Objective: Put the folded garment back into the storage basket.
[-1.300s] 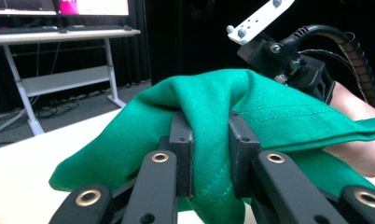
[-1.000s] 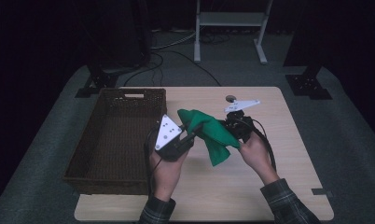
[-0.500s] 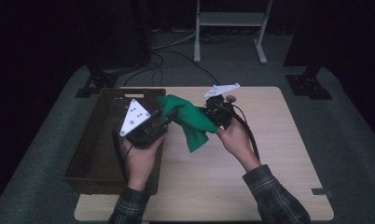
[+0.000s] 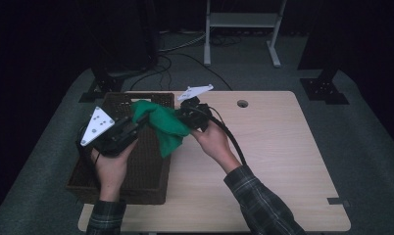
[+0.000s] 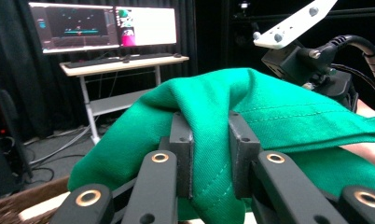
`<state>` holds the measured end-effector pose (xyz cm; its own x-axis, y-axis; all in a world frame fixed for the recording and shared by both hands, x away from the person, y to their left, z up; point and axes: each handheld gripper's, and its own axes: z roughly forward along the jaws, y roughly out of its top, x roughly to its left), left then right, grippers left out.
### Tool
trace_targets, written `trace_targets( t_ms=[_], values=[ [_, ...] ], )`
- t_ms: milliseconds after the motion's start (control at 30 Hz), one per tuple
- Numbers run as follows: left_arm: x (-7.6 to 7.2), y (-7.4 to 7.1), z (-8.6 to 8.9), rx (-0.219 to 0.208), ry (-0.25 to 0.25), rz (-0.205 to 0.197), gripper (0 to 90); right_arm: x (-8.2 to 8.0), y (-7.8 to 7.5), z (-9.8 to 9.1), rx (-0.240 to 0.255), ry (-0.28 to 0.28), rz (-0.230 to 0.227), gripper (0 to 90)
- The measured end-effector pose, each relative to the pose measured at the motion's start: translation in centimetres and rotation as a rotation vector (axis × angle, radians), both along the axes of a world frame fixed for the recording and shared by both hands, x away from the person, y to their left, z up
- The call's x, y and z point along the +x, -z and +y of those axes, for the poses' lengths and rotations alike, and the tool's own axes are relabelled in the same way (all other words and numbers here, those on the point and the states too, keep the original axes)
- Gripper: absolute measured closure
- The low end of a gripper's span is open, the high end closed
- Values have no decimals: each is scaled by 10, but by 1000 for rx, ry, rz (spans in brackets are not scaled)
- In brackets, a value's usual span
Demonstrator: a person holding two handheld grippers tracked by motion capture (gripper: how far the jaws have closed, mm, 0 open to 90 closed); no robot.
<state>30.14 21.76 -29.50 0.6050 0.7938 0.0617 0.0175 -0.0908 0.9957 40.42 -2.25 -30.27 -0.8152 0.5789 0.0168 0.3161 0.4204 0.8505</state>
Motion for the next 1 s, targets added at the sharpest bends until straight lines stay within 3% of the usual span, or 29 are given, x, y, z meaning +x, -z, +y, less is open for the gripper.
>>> trace_targets(
  t_ms=[200, 567, 800, 1000],
  values=[
    [0, 13, 31, -16, -25, 11, 760, 9, 10, 28, 23, -29, -2, 771],
    [-1, 35, 74, -2, -49, 25, 759, 20, 33, 72, 46, -68, -3, 770],
    [0, 49, 94, -11, -65, 57, 759, 25, 46, 96, 10, -100, 14, 770],
    [2, 57, 103, -8, -76, 85, 758, 28, 56, 105, -9, -119, 37, 770]
  ],
)
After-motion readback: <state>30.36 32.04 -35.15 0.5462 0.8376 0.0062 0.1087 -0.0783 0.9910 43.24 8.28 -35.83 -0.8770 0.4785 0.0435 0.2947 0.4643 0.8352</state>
